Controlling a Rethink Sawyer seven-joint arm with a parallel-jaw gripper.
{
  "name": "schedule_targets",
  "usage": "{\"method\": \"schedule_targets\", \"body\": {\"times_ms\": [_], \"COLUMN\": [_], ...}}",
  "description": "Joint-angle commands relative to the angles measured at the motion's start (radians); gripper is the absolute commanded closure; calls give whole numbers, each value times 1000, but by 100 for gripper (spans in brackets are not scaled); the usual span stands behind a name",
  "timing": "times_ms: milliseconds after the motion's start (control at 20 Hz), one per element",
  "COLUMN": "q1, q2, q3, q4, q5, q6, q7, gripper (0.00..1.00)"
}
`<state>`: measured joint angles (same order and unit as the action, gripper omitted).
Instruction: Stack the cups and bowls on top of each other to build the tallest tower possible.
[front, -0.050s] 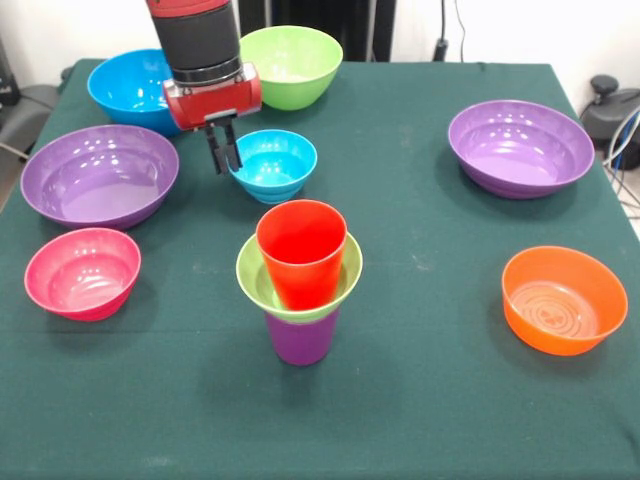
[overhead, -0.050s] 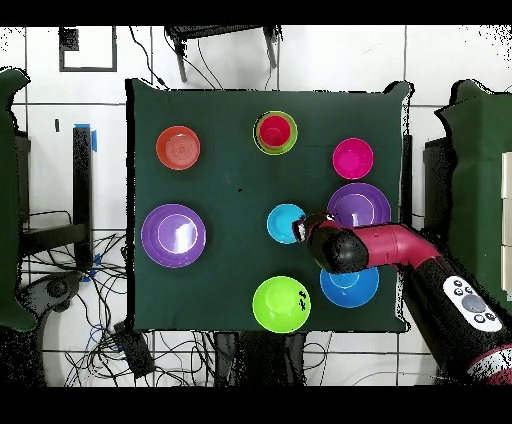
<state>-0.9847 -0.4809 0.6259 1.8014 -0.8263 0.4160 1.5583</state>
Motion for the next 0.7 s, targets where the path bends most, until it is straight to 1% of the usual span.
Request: {"method": "schedule_targets", "body": {"times_ms": [50, 200, 500, 700], "q1": [49, 46, 39, 45], "q2": [14, 11, -84, -136], "q3": [-20, -6, 43, 80], "q4": [-70, -60, 36, 72], "q5": [-4, 3, 76, 135], "q6": [108, 98, 124, 148], "q7": [-75, -74, -61, -64], "gripper": [100, 100, 100, 100]}}
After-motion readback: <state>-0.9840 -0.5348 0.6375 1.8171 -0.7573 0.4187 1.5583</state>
